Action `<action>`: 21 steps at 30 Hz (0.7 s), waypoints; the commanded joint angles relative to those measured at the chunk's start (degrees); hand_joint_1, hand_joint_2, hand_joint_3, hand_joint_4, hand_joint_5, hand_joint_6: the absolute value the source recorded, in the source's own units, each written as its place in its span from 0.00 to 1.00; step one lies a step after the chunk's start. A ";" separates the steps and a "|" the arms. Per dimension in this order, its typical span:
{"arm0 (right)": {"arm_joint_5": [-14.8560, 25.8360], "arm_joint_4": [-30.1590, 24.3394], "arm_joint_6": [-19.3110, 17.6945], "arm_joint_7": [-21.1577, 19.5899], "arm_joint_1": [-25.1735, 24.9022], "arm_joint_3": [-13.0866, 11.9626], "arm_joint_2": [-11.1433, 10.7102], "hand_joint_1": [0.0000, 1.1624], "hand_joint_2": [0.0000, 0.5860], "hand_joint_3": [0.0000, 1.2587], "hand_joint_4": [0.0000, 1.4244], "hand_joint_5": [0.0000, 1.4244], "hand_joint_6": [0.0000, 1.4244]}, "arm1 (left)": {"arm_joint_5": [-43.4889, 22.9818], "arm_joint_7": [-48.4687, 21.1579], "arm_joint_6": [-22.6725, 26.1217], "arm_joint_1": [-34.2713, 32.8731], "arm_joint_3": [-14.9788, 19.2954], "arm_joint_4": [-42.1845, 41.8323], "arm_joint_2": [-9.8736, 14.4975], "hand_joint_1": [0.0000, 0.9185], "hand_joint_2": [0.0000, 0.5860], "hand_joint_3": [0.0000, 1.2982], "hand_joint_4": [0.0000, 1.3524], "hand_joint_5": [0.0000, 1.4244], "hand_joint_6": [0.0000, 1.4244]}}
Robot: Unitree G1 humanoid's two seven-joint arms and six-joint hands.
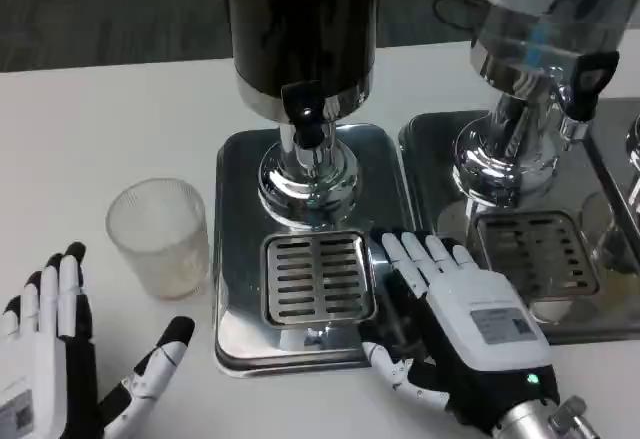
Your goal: Grasp the cup under the faucet to collect the drink, then remove the cup.
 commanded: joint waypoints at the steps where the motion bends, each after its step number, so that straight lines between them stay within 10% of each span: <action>1: -0.57 1.00 1.03 -0.47 -0.82 0.15 1.13 0.25 0.71 0.00 0.00 0.00 0.00 | -1.36 2.45 -2.02 0.17 1.66 1.56 0.29 0.00 0.21 0.00 0.00 0.00 0.00; 10: -1.99 1.98 3.39 -2.89 -0.53 0.85 3.68 0.25 0.71 0.00 0.00 0.00 0.00 | -3.78 7.49 -8.30 -4.41 5.81 5.79 1.98 0.00 0.09 0.09 0.01 0.08 0.05; 21: -3.25 3.19 6.00 -5.58 -0.75 1.73 6.73 0.25 0.71 0.00 0.00 0.00 0.00 | -11.71 -5.76 -9.46 -16.19 6.64 15.91 6.48 0.00 0.00 0.00 0.00 0.00 0.00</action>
